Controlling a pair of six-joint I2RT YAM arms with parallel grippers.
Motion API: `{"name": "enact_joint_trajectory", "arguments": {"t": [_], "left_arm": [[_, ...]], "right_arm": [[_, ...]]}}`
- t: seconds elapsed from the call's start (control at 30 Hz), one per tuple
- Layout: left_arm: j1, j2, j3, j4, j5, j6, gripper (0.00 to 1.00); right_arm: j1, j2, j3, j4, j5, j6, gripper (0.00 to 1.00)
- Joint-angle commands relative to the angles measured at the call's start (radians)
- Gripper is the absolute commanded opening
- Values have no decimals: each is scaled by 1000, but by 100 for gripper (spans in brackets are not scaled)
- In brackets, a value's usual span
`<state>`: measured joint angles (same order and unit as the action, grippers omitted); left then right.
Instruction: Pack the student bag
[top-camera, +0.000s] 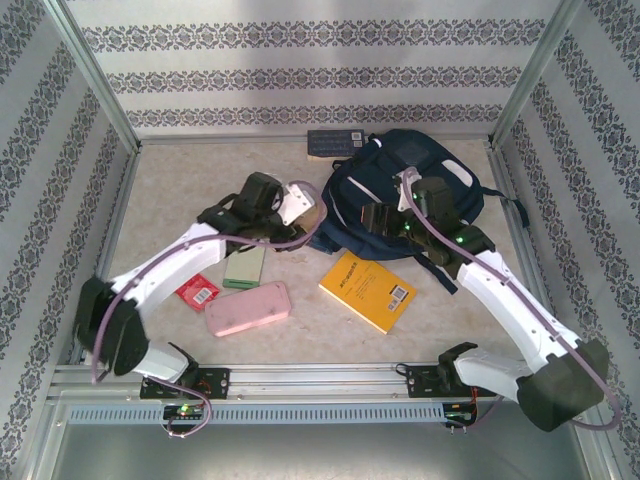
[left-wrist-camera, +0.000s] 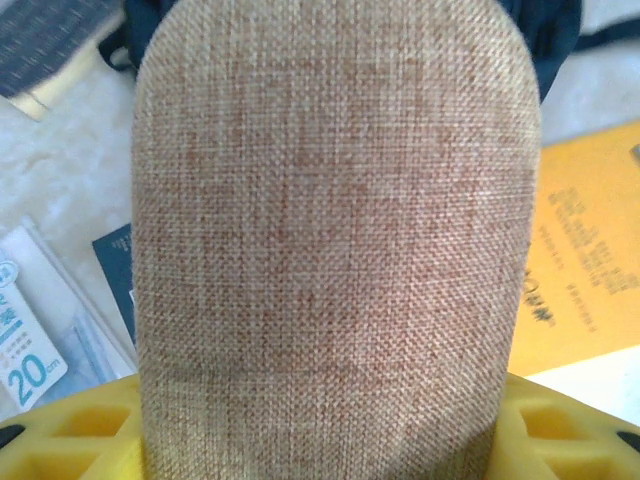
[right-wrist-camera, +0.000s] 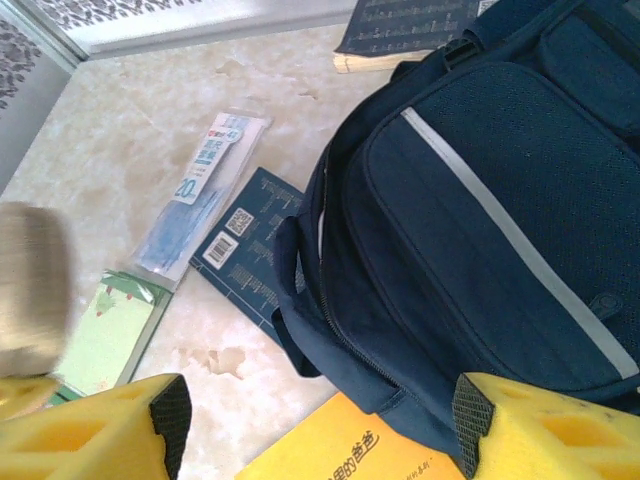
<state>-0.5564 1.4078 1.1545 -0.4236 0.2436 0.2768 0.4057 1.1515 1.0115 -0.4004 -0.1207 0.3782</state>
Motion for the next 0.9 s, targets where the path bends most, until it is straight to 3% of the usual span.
{"name": "enact_joint_trajectory", "arguments": {"t": [0.0,0.1,0.37,0.87], "left_arm": [[-10,-115,-73,83,49,-172,14],[-10,-203,-88,45,55,-255,12],[-10,-351,-84,-29,-10,-397,15],[-10,-411,-204,57,6,-381,15]], "right_arm": [[-2,77,75,-86,4,-19,71],[17,185,139,-133,-45,-69,72],[70,473,312,-232,-18,-148,70],[65,770,521,-310,24,-186,48]]}}
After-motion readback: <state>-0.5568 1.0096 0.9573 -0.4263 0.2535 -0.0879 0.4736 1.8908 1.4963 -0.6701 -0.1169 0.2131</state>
